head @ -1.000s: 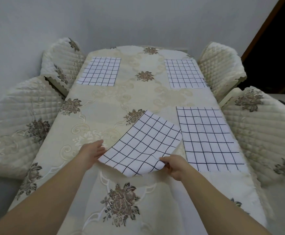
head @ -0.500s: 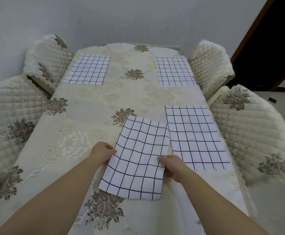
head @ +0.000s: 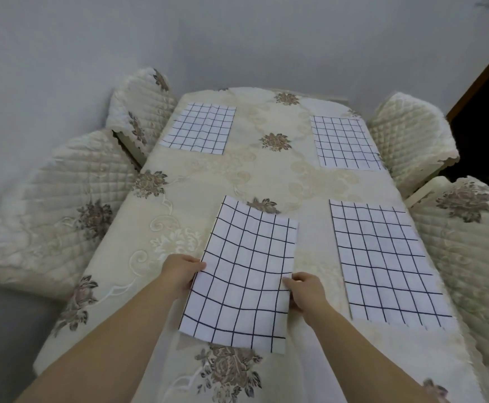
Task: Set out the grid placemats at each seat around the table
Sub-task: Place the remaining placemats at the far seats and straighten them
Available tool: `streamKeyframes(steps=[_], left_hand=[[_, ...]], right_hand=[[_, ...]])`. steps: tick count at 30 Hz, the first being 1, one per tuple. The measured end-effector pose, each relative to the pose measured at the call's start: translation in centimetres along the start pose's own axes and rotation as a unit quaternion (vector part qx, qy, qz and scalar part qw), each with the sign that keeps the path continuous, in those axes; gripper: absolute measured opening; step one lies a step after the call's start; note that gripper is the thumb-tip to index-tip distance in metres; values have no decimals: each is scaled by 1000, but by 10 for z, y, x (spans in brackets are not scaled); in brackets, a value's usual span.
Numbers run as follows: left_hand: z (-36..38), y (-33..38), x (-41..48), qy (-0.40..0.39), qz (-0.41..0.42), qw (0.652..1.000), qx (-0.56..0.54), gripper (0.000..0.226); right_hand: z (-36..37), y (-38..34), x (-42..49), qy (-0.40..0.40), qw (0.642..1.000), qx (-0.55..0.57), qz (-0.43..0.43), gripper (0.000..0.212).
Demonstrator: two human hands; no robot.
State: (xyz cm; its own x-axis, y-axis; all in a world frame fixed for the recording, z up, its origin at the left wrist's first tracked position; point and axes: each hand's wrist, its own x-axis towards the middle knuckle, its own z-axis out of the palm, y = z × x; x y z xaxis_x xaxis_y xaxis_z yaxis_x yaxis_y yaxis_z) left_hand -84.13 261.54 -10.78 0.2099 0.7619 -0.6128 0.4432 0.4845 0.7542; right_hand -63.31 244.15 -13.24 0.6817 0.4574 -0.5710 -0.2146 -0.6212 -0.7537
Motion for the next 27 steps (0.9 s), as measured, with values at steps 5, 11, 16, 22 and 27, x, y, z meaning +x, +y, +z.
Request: streamKeyframes(steps=[5, 11, 16, 22, 27], left_hand=[[-66, -12, 23, 0, -10, 1000, -19, 11], [-137, -20, 50, 12, -5, 1000, -26, 12], [-171, -14, 68, 26, 0, 999, -32, 12], [-183, -3, 97, 25, 11, 999, -20, 12], [-184, 3, 116, 27, -6, 999, -43, 18]], right_hand=[[65, -19, -15, 18, 999, -29, -31, 11], [141, -38, -32, 54, 996, -42, -57, 12], [185, -49, -36, 66, 996, -40, -46, 9], [206, -73, -26, 99, 991, -58, -66, 8], [214, -88, -12, 104, 990, -63, -68, 6]])
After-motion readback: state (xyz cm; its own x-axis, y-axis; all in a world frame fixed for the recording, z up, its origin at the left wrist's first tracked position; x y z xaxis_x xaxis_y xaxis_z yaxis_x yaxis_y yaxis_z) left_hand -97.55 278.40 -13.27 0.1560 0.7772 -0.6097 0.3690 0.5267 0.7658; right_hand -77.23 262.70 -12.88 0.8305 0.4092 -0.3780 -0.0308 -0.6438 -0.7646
